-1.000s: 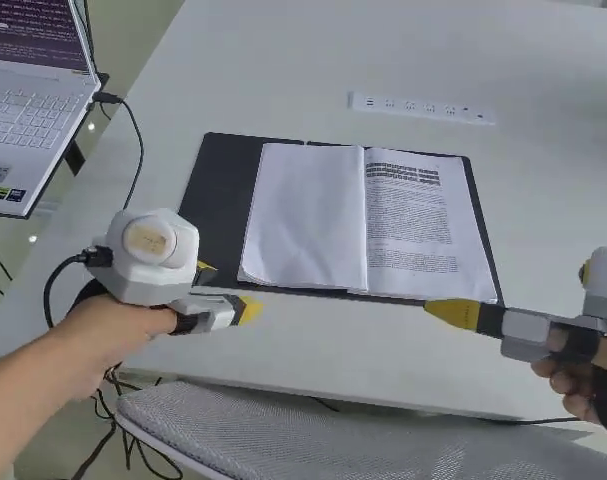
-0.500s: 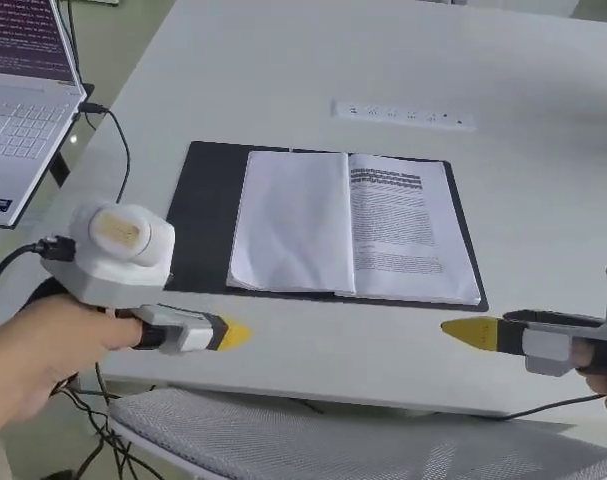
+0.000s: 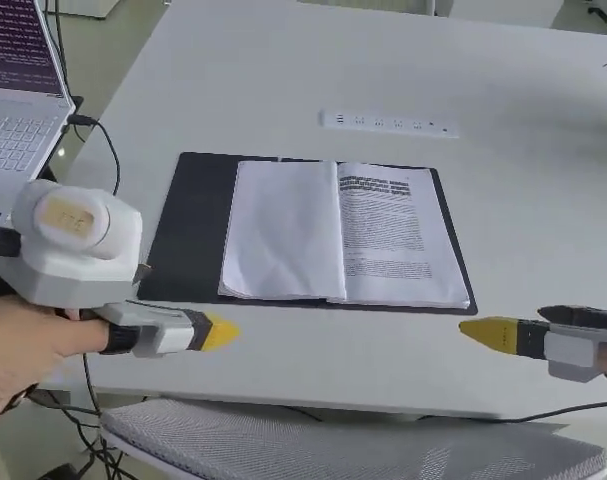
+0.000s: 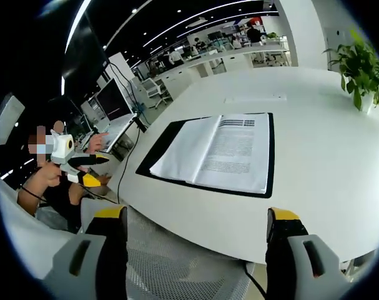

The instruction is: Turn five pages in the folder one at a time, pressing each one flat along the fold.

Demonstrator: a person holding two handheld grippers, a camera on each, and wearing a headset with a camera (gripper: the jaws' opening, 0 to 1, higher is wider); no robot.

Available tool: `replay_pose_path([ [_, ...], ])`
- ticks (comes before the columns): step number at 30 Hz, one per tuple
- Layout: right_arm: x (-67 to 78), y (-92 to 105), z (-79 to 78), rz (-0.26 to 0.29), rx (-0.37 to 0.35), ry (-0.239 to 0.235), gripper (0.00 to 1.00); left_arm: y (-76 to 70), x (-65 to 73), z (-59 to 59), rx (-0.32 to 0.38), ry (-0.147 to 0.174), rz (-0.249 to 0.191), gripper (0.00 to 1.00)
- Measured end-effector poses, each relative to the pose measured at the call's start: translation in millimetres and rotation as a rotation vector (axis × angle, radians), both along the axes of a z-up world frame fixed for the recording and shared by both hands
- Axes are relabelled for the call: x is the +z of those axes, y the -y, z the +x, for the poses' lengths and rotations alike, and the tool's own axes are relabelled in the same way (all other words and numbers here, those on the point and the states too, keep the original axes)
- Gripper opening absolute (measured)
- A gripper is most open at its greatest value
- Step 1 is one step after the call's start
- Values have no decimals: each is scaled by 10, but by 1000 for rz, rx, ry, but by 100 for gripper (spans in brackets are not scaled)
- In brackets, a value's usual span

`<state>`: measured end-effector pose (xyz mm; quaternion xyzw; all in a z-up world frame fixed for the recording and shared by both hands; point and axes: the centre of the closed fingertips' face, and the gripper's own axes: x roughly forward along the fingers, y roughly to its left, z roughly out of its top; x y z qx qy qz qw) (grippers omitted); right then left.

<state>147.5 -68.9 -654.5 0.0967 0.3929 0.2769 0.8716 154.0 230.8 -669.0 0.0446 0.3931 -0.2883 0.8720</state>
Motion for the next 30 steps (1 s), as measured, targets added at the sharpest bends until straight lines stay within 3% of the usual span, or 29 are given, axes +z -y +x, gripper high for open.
replay_pose_path([
  [6,49,42,-3,-21,-23,28,94,-35,49,21,5,19,19,87],
  [17,156,53,115,8,-70,66,94,72,198,83,-12,38,-3,86],
  [30,192,52,123,11,-70,78,96,145,331,95,-22,63,-12,87],
])
